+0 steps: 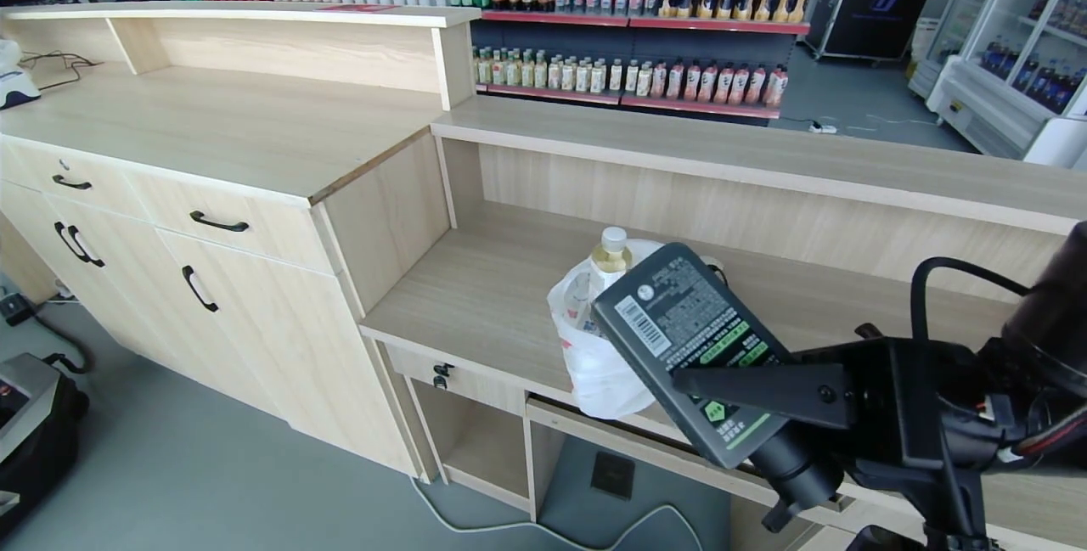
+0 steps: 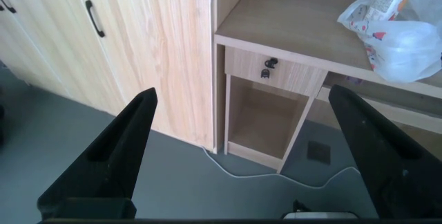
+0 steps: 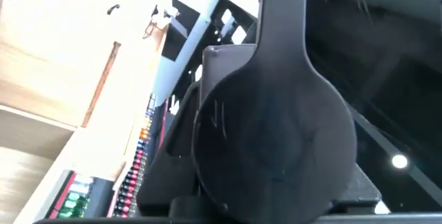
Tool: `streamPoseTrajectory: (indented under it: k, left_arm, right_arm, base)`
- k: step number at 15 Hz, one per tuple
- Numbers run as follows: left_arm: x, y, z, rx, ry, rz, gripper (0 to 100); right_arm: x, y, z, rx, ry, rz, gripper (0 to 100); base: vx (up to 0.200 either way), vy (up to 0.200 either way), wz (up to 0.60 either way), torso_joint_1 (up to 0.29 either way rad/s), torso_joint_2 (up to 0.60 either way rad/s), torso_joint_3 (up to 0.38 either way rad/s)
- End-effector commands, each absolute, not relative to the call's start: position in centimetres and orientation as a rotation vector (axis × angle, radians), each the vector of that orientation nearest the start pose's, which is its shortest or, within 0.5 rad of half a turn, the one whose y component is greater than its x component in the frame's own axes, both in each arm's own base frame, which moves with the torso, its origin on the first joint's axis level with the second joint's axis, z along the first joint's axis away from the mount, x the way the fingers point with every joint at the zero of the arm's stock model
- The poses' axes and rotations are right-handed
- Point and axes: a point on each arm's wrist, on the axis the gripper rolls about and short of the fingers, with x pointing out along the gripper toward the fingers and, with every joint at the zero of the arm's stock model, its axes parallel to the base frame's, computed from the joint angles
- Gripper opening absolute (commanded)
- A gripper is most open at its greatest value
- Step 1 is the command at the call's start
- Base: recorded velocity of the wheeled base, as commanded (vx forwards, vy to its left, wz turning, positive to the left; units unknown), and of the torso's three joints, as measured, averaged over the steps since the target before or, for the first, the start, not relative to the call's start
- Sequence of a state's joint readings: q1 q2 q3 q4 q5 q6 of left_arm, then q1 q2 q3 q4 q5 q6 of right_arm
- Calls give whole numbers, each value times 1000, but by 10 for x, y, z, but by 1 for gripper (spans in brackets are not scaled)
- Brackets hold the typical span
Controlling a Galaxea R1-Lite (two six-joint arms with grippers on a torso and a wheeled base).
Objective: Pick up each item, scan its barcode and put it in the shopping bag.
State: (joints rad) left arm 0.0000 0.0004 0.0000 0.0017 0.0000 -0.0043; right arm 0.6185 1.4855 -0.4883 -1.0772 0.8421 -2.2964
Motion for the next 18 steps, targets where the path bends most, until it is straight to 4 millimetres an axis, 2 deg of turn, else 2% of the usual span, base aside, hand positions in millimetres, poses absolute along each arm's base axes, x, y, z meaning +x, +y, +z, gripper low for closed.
streamPoseTrajectory:
  k: [1,13,18]
  left_arm:
    - [-23,0,75,-5,2,0,100]
    - [-23,0,75,-5,2,0,100]
    - [-23,0,75,-5,2,0,100]
  right_arm:
    - [171,143,204,-1798,-1676,623,0]
    - [151,132,216,-1772,-1788,579,0]
    - [147,128,208,-1792,-1767,693,0]
  base:
    - [0,0,0,0,0,0]
    - [0,0,0,0,0,0]
    - [0,0,0,0,0,0]
